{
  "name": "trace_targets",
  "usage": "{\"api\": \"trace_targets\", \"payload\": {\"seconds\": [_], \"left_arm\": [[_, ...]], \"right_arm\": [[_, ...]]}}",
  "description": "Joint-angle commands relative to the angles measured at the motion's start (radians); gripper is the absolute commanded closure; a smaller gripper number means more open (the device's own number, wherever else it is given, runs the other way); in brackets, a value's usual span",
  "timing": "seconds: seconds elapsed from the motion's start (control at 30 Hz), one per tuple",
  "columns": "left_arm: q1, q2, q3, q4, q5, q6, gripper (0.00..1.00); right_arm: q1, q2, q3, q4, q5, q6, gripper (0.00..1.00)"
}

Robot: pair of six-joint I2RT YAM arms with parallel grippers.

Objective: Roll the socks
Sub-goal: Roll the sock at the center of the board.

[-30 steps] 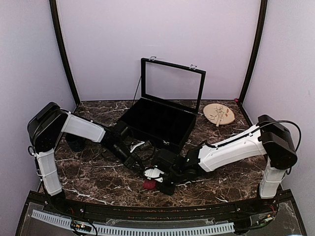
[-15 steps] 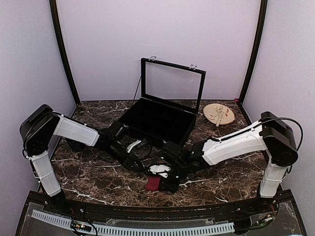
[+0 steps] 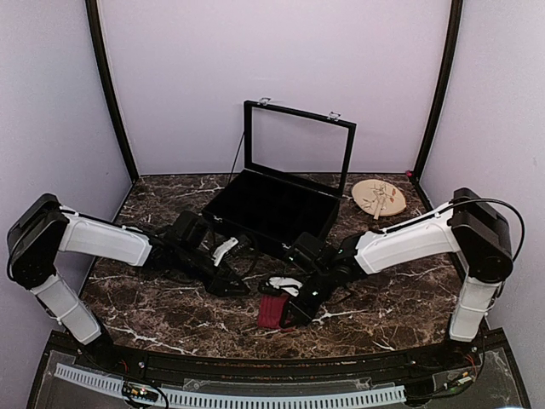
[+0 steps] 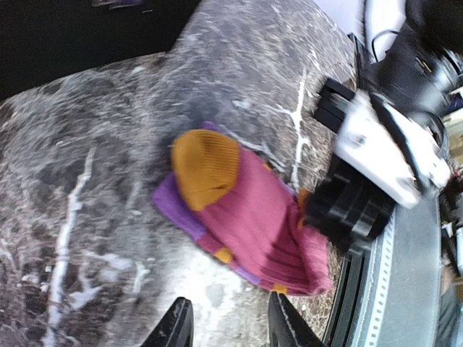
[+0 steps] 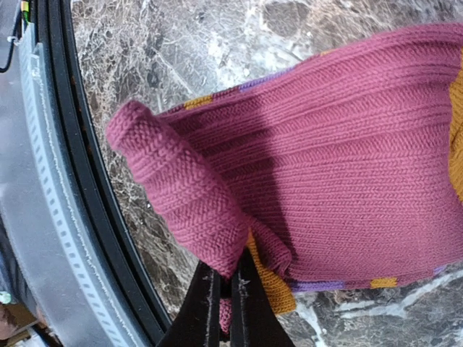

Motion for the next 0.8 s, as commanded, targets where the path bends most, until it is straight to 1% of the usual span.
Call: {"api": "trace_targets", "payload": {"seconds": [0.0, 0.2, 0.3, 0.4, 0.53, 0.63, 0.77], "left_arm": [[-0.063, -0.079, -0.054, 0.061, -0.127, 0.022, 0.62], [-0.143, -0.155, -0.102, 0.106, -0.239, 0.059, 0.62], [-0.173, -0.192, -0.126, 0.125, -0.296, 0.076, 0.62], [-0.201, -0.227, -0.152, 0.155, -0.323, 0.091, 0.61], [-0.254, -0.23, -0.156, 0.158, -0.354, 0.139, 0.61], [-0.32, -0.221, -0.155, 0.156, -0.42, 0.192, 0.61], [-0.37, -0.209, -0.16, 0.169, -0.467, 0.23, 0.6]], "right_arm": [[-0.028, 0.018, 0.005, -0.022, -0.094, 0.037, 1.0], [-0.059, 0.038, 0.014, -0.026, -0.181, 0.067, 1.0], [-0.064, 0.053, 0.029, -0.043, -0.197, 0.067, 1.0], [-0.069, 0.066, 0.039, -0.057, -0.208, 0.066, 1.0], [-0.082, 0.078, 0.048, -0.07, -0.228, 0.066, 1.0], [-0.088, 0.082, 0.056, -0.081, -0.231, 0.064, 1.0], [-0.094, 0.084, 0.057, -0.087, -0.236, 0.065, 1.0]]}}
